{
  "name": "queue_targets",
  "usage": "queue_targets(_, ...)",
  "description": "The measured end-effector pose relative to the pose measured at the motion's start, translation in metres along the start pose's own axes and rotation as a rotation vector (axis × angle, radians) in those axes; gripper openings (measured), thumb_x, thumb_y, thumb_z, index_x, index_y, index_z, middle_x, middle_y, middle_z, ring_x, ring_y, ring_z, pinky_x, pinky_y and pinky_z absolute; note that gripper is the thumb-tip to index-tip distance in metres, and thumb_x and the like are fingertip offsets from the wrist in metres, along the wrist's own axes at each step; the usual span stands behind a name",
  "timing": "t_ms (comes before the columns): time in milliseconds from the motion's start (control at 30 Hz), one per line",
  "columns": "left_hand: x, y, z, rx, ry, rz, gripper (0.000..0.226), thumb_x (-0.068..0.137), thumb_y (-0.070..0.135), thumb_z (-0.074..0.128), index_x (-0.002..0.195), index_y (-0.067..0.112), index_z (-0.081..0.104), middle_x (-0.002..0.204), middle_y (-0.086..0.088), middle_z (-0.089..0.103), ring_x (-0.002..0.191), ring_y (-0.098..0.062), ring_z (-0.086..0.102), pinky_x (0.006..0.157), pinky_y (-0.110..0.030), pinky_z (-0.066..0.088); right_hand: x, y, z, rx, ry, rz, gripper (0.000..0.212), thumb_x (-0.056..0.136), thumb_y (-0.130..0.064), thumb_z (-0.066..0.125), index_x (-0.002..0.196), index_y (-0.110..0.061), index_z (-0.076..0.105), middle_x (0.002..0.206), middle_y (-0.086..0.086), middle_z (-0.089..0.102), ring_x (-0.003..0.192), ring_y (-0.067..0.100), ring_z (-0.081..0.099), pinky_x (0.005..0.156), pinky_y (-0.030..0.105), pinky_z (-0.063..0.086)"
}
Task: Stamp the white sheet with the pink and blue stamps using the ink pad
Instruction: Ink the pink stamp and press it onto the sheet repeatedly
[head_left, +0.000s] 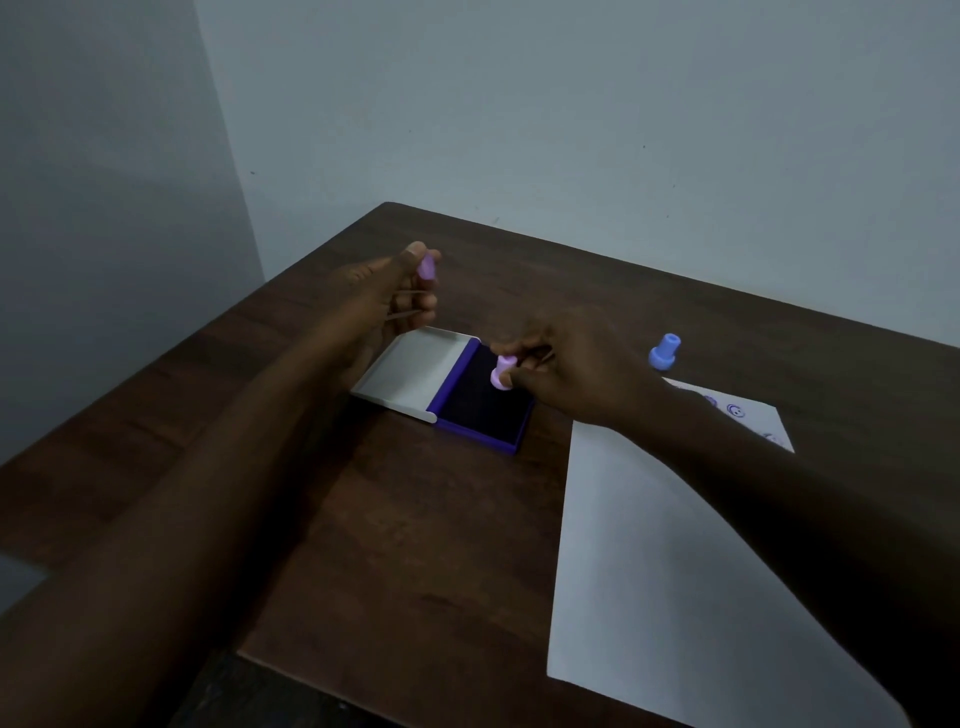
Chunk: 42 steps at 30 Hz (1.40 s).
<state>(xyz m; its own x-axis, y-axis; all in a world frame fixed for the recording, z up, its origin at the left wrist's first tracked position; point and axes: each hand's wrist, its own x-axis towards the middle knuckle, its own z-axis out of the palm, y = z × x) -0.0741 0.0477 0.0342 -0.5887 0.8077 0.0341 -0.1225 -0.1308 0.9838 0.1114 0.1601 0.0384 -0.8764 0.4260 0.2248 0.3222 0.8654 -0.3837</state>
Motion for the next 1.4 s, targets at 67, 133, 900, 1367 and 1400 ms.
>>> queue_targets(67, 0.0, 0.001, -0.001, -0.03, -0.009, 0.0, 0.024, 0.099, 0.033, 0.052, 0.11, 0.018, 0.067, 0.087, -0.003, 0.065, 0.075, -0.009, 0.063, 0.068, -0.018, 0.058, 0.0, 0.0, 0.002, 0.013, 0.002, 0.005, 0.026, 0.083, -0.024, 0.074, 0.107, -0.014, 0.075, 0.105, 0.002, 0.074, 0.086, 0.008, 0.066, 0.077, 0.018, 0.05)
queue_targets(133, 0.001, 0.002, -0.001, -0.038, -0.004, -0.003, 0.024, 0.099, 0.034, 0.053, 0.11, 0.018, 0.068, 0.087, -0.002, 0.066, 0.075, -0.009, 0.064, 0.068, -0.017, 0.058, 0.001, 0.001, 0.004, 0.015, 0.001, 0.016, 0.026, 0.083, -0.024, 0.074, 0.107, -0.014, 0.074, 0.106, 0.003, 0.074, 0.09, 0.01, 0.067, 0.081, 0.022, 0.052)
queue_targets(900, 0.004, 0.001, 0.003, -0.029, -0.008, -0.009, 0.027, 0.097, 0.037, 0.055, 0.112, 0.019, 0.068, 0.086, 0.001, 0.069, 0.073, -0.005, 0.066, 0.071, -0.018, 0.058, -0.001, 0.005, 0.011, 0.042, 0.029, 0.042, 0.027, 0.084, -0.025, 0.072, 0.11, -0.016, 0.073, 0.107, 0.001, 0.074, 0.091, 0.007, 0.067, 0.087, 0.025, 0.053)
queue_targets(1367, -0.001, 0.002, 0.008, -0.009, -0.045, -0.016, 0.022, 0.099, 0.036, 0.05, 0.104, 0.024, 0.067, 0.093, 0.002, 0.065, 0.081, -0.007, 0.063, 0.079, -0.021, 0.057, -0.007, -0.005, -0.015, 0.122, 0.115, 0.099, 0.024, 0.082, -0.022, 0.074, 0.105, -0.015, 0.076, 0.098, -0.002, 0.076, 0.076, -0.002, 0.061, 0.07, 0.001, 0.042)
queue_targets(1400, -0.002, 0.002, 0.008, -0.008, -0.039, -0.014, 0.021, 0.099, 0.036, 0.05, 0.102, 0.025, 0.067, 0.095, 0.002, 0.066, 0.081, -0.007, 0.063, 0.081, -0.023, 0.055, -0.01, -0.003, -0.023, 0.24, 0.161, 0.169, 0.025, 0.082, -0.024, 0.075, 0.106, -0.017, 0.076, 0.101, -0.003, 0.075, 0.08, -0.002, 0.063, 0.068, 0.0, 0.042)
